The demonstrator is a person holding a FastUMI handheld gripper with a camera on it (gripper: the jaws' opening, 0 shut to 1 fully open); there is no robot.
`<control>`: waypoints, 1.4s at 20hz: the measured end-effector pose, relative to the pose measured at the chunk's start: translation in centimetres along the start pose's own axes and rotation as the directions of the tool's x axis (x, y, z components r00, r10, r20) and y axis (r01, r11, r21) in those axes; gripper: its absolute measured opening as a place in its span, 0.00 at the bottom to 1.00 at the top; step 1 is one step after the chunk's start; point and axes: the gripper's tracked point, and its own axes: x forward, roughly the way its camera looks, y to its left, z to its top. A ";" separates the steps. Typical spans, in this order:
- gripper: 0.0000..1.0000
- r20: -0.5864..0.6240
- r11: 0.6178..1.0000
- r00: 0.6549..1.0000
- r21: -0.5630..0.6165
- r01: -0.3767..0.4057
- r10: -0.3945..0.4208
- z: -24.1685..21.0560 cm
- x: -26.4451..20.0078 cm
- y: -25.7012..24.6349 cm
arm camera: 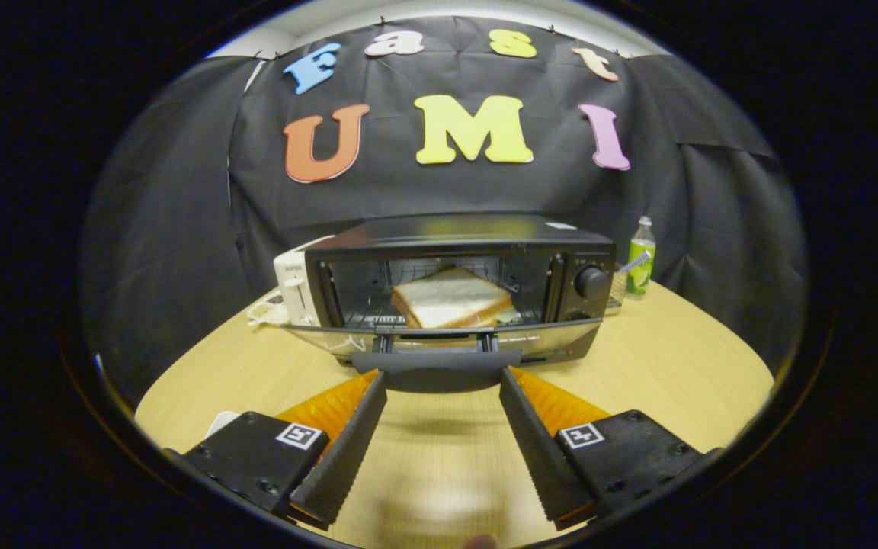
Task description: Open the toaster oven, put the food inside, and close the toaster oven door.
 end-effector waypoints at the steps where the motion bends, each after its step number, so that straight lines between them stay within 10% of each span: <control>1: 0.98 -0.004 1.000 1.000 0.001 -0.009 0.009 0.2 0.4 0.2; 8: 0.98 0.146 0.999 0.988 0.013 -0.051 0.049 6.7 -2.9 0.7; 20: 0.98 0.456 0.998 0.890 0.032 -0.049 0.029 18.4 -21.9 -6.6; 28: 1.00 0.464 0.999 0.885 -0.029 -0.031 0.041 21.0 -31.3 -8.2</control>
